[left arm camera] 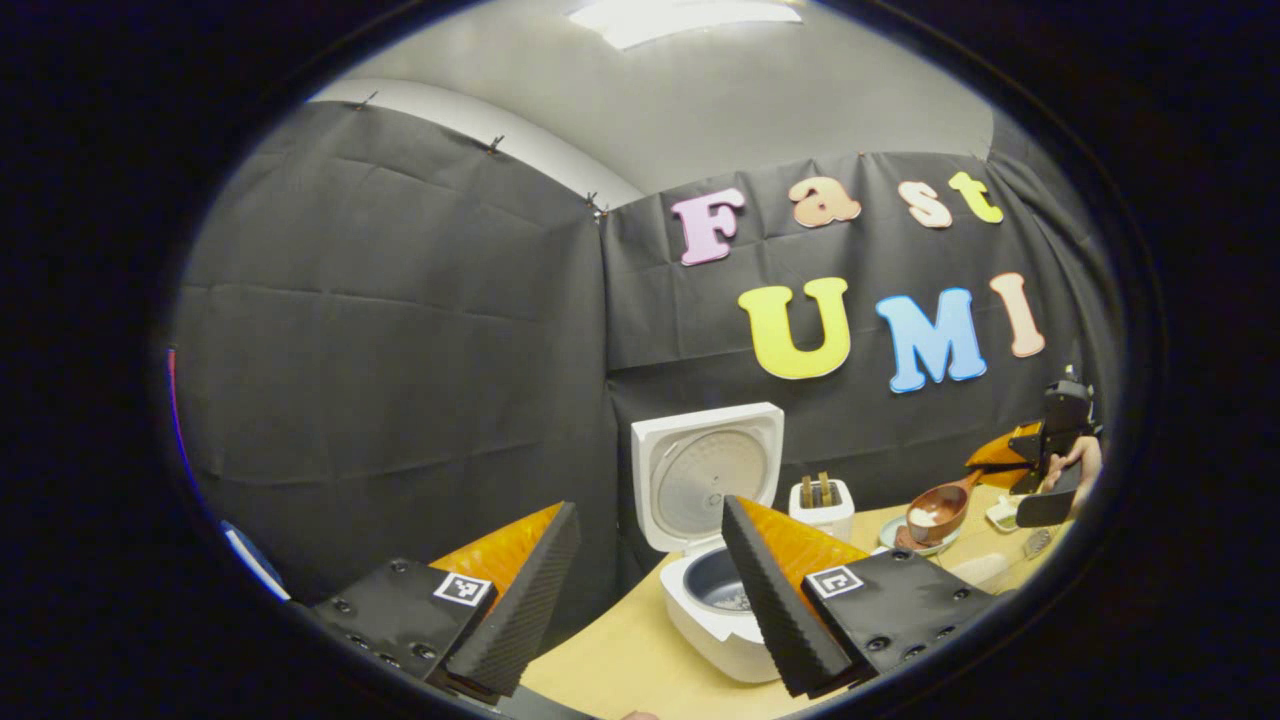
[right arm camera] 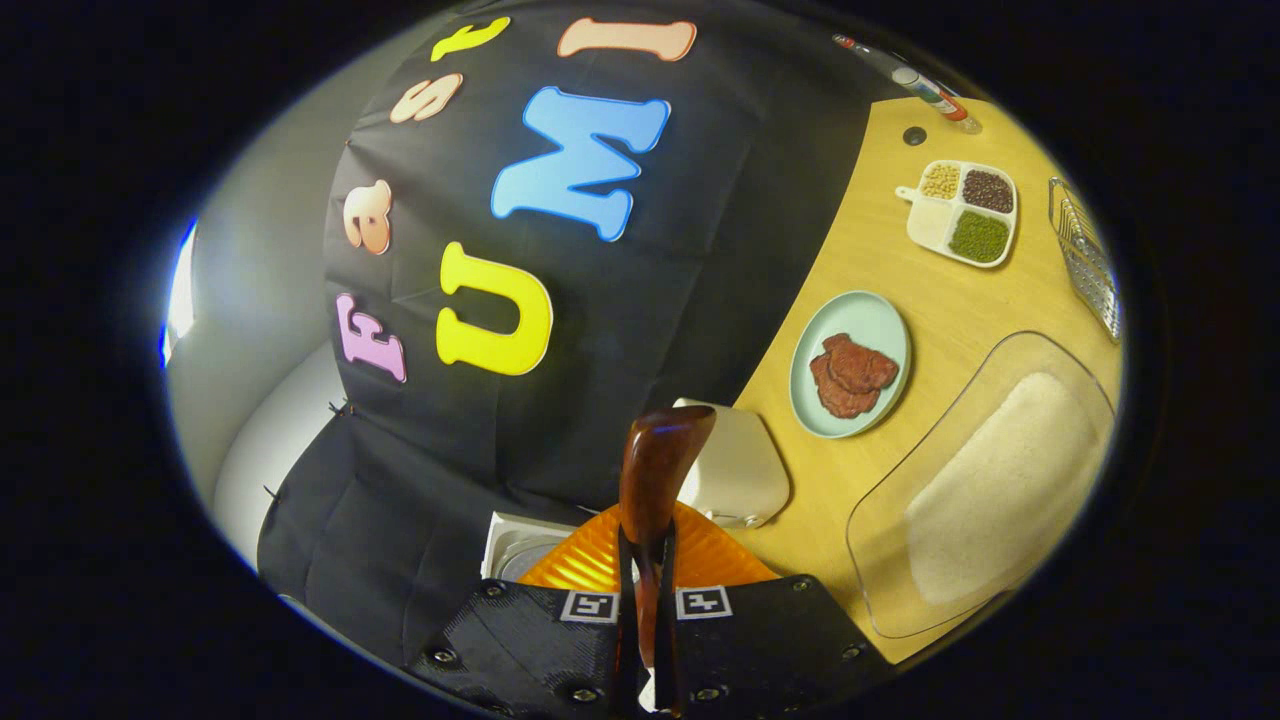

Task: Close the left gripper, press the button to open the rice cooker; take a wooden spoon from the chopstick holder with the right hand, scoop a spoonful of rice and pour it into the rice cooker, then put the wooden spoon back into the chopstick holder.

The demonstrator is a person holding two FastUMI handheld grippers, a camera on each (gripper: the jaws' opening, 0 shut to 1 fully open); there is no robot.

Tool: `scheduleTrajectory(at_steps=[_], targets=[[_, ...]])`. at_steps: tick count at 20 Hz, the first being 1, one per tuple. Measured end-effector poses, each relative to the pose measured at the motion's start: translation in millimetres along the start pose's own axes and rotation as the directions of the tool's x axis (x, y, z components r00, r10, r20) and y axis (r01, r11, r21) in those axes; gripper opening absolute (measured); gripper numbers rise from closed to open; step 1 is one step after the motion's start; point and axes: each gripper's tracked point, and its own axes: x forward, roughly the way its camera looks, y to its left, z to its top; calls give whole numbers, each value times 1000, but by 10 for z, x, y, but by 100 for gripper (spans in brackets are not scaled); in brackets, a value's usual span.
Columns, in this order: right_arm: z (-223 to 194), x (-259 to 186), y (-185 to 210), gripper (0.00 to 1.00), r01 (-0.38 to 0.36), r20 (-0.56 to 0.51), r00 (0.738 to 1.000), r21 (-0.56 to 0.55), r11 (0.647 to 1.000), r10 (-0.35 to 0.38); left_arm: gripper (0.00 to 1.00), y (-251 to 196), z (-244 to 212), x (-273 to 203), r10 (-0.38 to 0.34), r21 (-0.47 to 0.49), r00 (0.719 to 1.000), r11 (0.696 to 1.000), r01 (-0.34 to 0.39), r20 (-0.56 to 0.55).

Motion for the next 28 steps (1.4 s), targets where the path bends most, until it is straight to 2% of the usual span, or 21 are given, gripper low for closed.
scheduleTrajectory(at_steps=[1,3,5,8,10,14,17,19,21,24,28], targets=[[-87,88,66,6,-8,-17,1000,-7,1000,8,100,58,-35,-22,15,-2,1000,1000,-15,-8],[-255,236,168,6,-19,-43,999,-32,999,17,93,169,-83,-74,43,-4,999,999,-43,-20],[-457,415,259,6,-31,-74,997,-62,998,27,100,293,-131,-142,74,-3,997,997,-74,-36],[-798,704,418,6,-53,-125,991,-131,990,37,100,462,-221,-253,119,1,991,993,-119,-60],[-1035,849,519,6,-73,-150,988,-211,975,42,100,568,-290,-312,146,3,986,989,-146,-77],[-1432,1157,593,6,-87,-195,980,-300,950,28,100,727,-365,-431,190,-3,977,981,-192,-100],[-1575,1304,561,6,-79,-206,978,-440,895,-15,99,839,-426,-492,219,-5,969,975,-221,-112],[-1670,1327,532,6,-87,-221,975,-530,844,-38,99,878,-499,-517,231,-13,965,972,-234,-125],[-1748,1370,516,6,-112,-231,972,-624,773,-46,100,889,-535,-518,236,-21,962,970,-241,-137],[-1941,1371,621,6,-169,-246,968,-766,621,-41,99,865,-543,-499,238,-26,962,970,-243,-136],[-2132,1282,802,6,-243,-267,964,-889,388,-10,100,819,-544,-480,235,-31,963,970,-241,-132]])
